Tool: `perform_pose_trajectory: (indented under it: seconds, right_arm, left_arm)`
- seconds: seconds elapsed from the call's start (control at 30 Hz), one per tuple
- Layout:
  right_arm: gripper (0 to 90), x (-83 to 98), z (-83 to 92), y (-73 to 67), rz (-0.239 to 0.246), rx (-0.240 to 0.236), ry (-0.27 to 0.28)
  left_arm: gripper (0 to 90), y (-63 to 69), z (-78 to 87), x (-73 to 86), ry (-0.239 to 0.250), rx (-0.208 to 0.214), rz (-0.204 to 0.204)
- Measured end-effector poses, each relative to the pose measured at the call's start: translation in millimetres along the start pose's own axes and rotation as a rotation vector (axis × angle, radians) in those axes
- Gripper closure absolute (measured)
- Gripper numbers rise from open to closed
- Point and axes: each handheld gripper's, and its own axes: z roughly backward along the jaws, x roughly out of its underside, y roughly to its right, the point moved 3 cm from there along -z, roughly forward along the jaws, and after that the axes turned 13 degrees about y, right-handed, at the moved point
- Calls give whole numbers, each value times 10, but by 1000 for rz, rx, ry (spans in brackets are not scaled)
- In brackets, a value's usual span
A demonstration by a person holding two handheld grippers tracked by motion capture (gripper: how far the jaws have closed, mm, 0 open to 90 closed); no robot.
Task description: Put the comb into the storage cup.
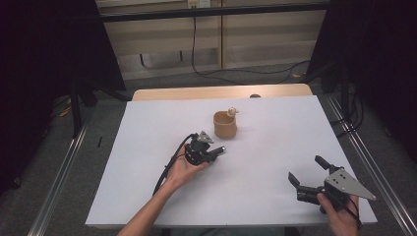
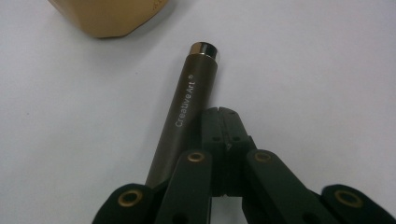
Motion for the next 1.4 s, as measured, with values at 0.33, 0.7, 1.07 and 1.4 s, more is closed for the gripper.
perform_pose_trajectory:
  seconds: [0.33,0.7,1.07,1.4]
  right_arm:
    - [0,4,-6,0,8,-5,-1]
    - [0,2,0,-4,6,-5,-1]
    - [0,1,1,-2,4,-5,-1]
    - [0,6,-3,-7,8,-11,-6]
  left_arm:
    - [900,4,-34,-32,-10,-20,-4]
    - [900,-52,-72,-69,-13,-34,22]
    - [900,-71,-64,-67,-19,-47,36]
    - [900,-84,-65,-69,-19,-51,47]
